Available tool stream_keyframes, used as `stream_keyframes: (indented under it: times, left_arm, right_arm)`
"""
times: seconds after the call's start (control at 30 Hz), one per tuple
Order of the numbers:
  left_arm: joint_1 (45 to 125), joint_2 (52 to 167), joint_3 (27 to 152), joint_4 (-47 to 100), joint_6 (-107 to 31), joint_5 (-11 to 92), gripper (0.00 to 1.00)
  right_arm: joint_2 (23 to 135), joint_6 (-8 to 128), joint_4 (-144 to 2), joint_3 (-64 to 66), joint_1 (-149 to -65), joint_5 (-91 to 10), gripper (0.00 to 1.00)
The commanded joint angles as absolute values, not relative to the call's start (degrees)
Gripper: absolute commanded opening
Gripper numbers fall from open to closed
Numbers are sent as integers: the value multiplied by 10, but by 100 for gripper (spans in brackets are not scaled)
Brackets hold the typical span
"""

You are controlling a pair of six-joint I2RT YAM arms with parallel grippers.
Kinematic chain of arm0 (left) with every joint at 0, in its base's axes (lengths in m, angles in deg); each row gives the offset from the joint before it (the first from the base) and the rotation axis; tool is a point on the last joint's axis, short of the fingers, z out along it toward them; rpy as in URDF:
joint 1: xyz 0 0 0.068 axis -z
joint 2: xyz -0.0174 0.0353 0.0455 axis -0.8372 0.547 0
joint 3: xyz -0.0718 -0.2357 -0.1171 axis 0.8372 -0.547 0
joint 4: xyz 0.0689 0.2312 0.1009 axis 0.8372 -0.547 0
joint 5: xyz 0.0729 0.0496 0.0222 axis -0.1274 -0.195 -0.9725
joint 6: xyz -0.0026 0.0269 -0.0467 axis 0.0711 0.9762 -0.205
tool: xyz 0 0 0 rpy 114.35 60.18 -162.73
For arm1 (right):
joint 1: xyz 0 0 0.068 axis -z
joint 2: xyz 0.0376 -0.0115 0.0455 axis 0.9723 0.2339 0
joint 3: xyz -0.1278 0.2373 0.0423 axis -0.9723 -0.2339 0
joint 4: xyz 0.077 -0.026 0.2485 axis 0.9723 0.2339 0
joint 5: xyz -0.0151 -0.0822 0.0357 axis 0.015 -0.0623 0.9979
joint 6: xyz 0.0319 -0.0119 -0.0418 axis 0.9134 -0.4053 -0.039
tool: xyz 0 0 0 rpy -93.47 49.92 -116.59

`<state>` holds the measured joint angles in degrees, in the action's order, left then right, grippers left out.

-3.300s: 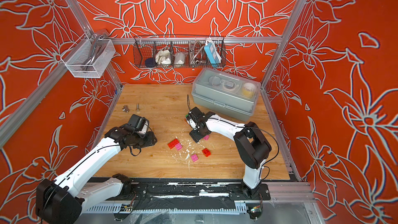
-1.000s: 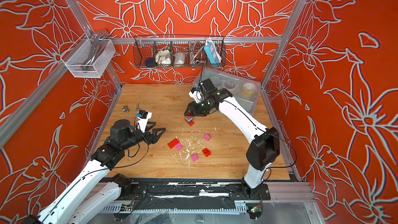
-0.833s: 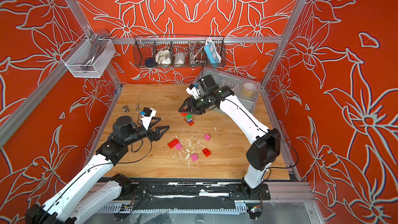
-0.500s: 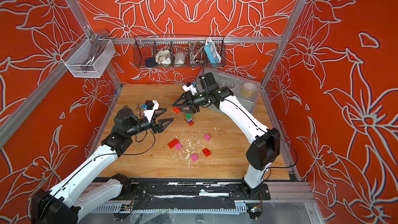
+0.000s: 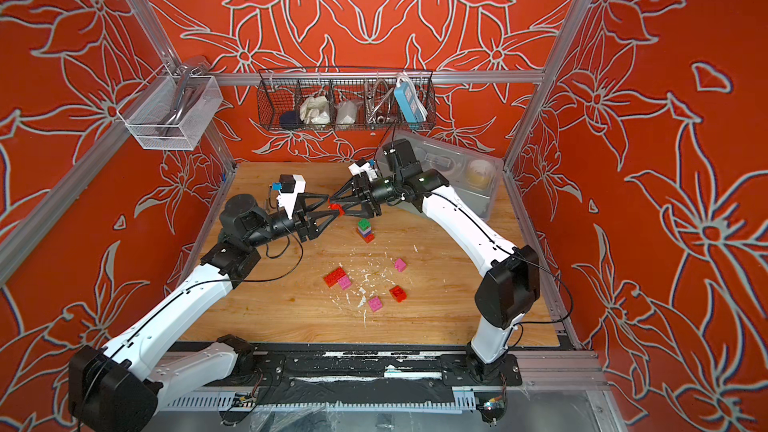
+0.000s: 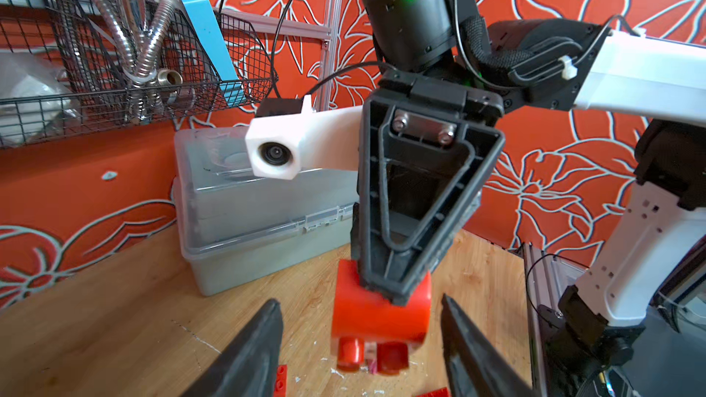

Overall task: Assemble the number 1 with lego
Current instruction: Place the lego brick at the center of the board.

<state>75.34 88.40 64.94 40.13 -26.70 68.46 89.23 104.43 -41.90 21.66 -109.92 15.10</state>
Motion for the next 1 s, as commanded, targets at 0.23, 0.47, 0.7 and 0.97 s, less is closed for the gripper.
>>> stream_keyframes:
  times: [0.23,0.47,0.7,0.97]
  left_arm:
    - [763,907,677,401,-324,698,50]
    - [762,905,693,356,-326,695,20]
    - [764,856,715,99,-286,544,16]
    - [764,958,789,-170,-337,322,8]
  right_arm:
    - [870,1066,-462,192,-1099,173,46]
    - [864,1075,-471,178,-1091,158,65]
    - [861,990,-303,179,-1001,1,73]
    - [877,731,-53,257,-960,-261,71]
